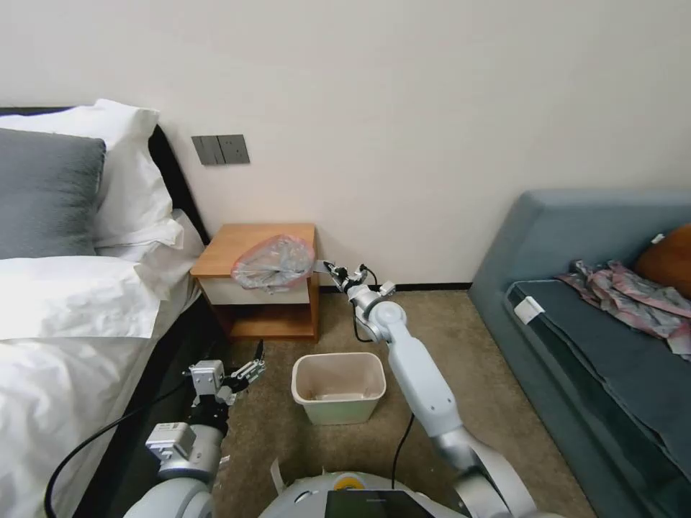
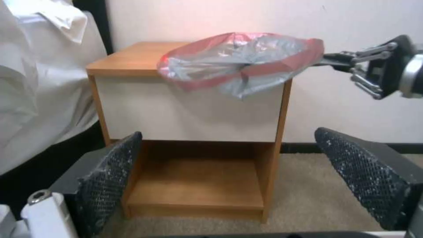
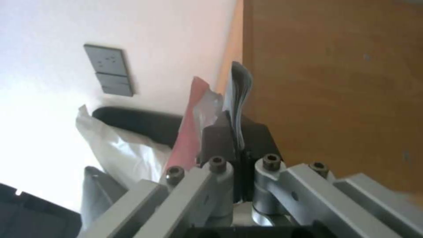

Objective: Pick up the garbage bag from the table and place it over the trash can.

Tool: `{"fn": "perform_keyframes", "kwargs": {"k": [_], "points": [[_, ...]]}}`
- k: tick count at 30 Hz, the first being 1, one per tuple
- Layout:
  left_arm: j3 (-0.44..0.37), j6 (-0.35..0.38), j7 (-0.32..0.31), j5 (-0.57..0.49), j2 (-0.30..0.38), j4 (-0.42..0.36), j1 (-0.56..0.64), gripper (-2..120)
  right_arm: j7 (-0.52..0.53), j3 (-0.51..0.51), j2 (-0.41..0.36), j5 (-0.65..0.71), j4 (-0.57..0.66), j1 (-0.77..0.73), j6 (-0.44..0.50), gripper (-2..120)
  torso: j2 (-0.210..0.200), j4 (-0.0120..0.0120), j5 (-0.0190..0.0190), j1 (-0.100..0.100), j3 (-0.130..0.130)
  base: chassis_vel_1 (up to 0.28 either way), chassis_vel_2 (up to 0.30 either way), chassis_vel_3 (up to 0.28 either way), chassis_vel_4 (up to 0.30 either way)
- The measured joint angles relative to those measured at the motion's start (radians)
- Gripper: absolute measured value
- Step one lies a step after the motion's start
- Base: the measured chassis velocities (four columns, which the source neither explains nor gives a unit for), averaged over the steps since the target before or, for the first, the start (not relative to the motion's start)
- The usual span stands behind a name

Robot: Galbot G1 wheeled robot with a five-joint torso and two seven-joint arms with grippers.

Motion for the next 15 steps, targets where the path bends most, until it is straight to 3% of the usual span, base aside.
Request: {"fn": "perform_keyframes", "kwargs": {"k": [15], "points": [[0.006,0.004,0.007,-0.001,0.008,0.000,-0.017,100,0.154,-0.059,-0.143,0.044,0.369,-0.238,0.044,0,0.000,0.0002,0.0000,0.000,0.000,0.000,0.000,0.000,0.000]]}}
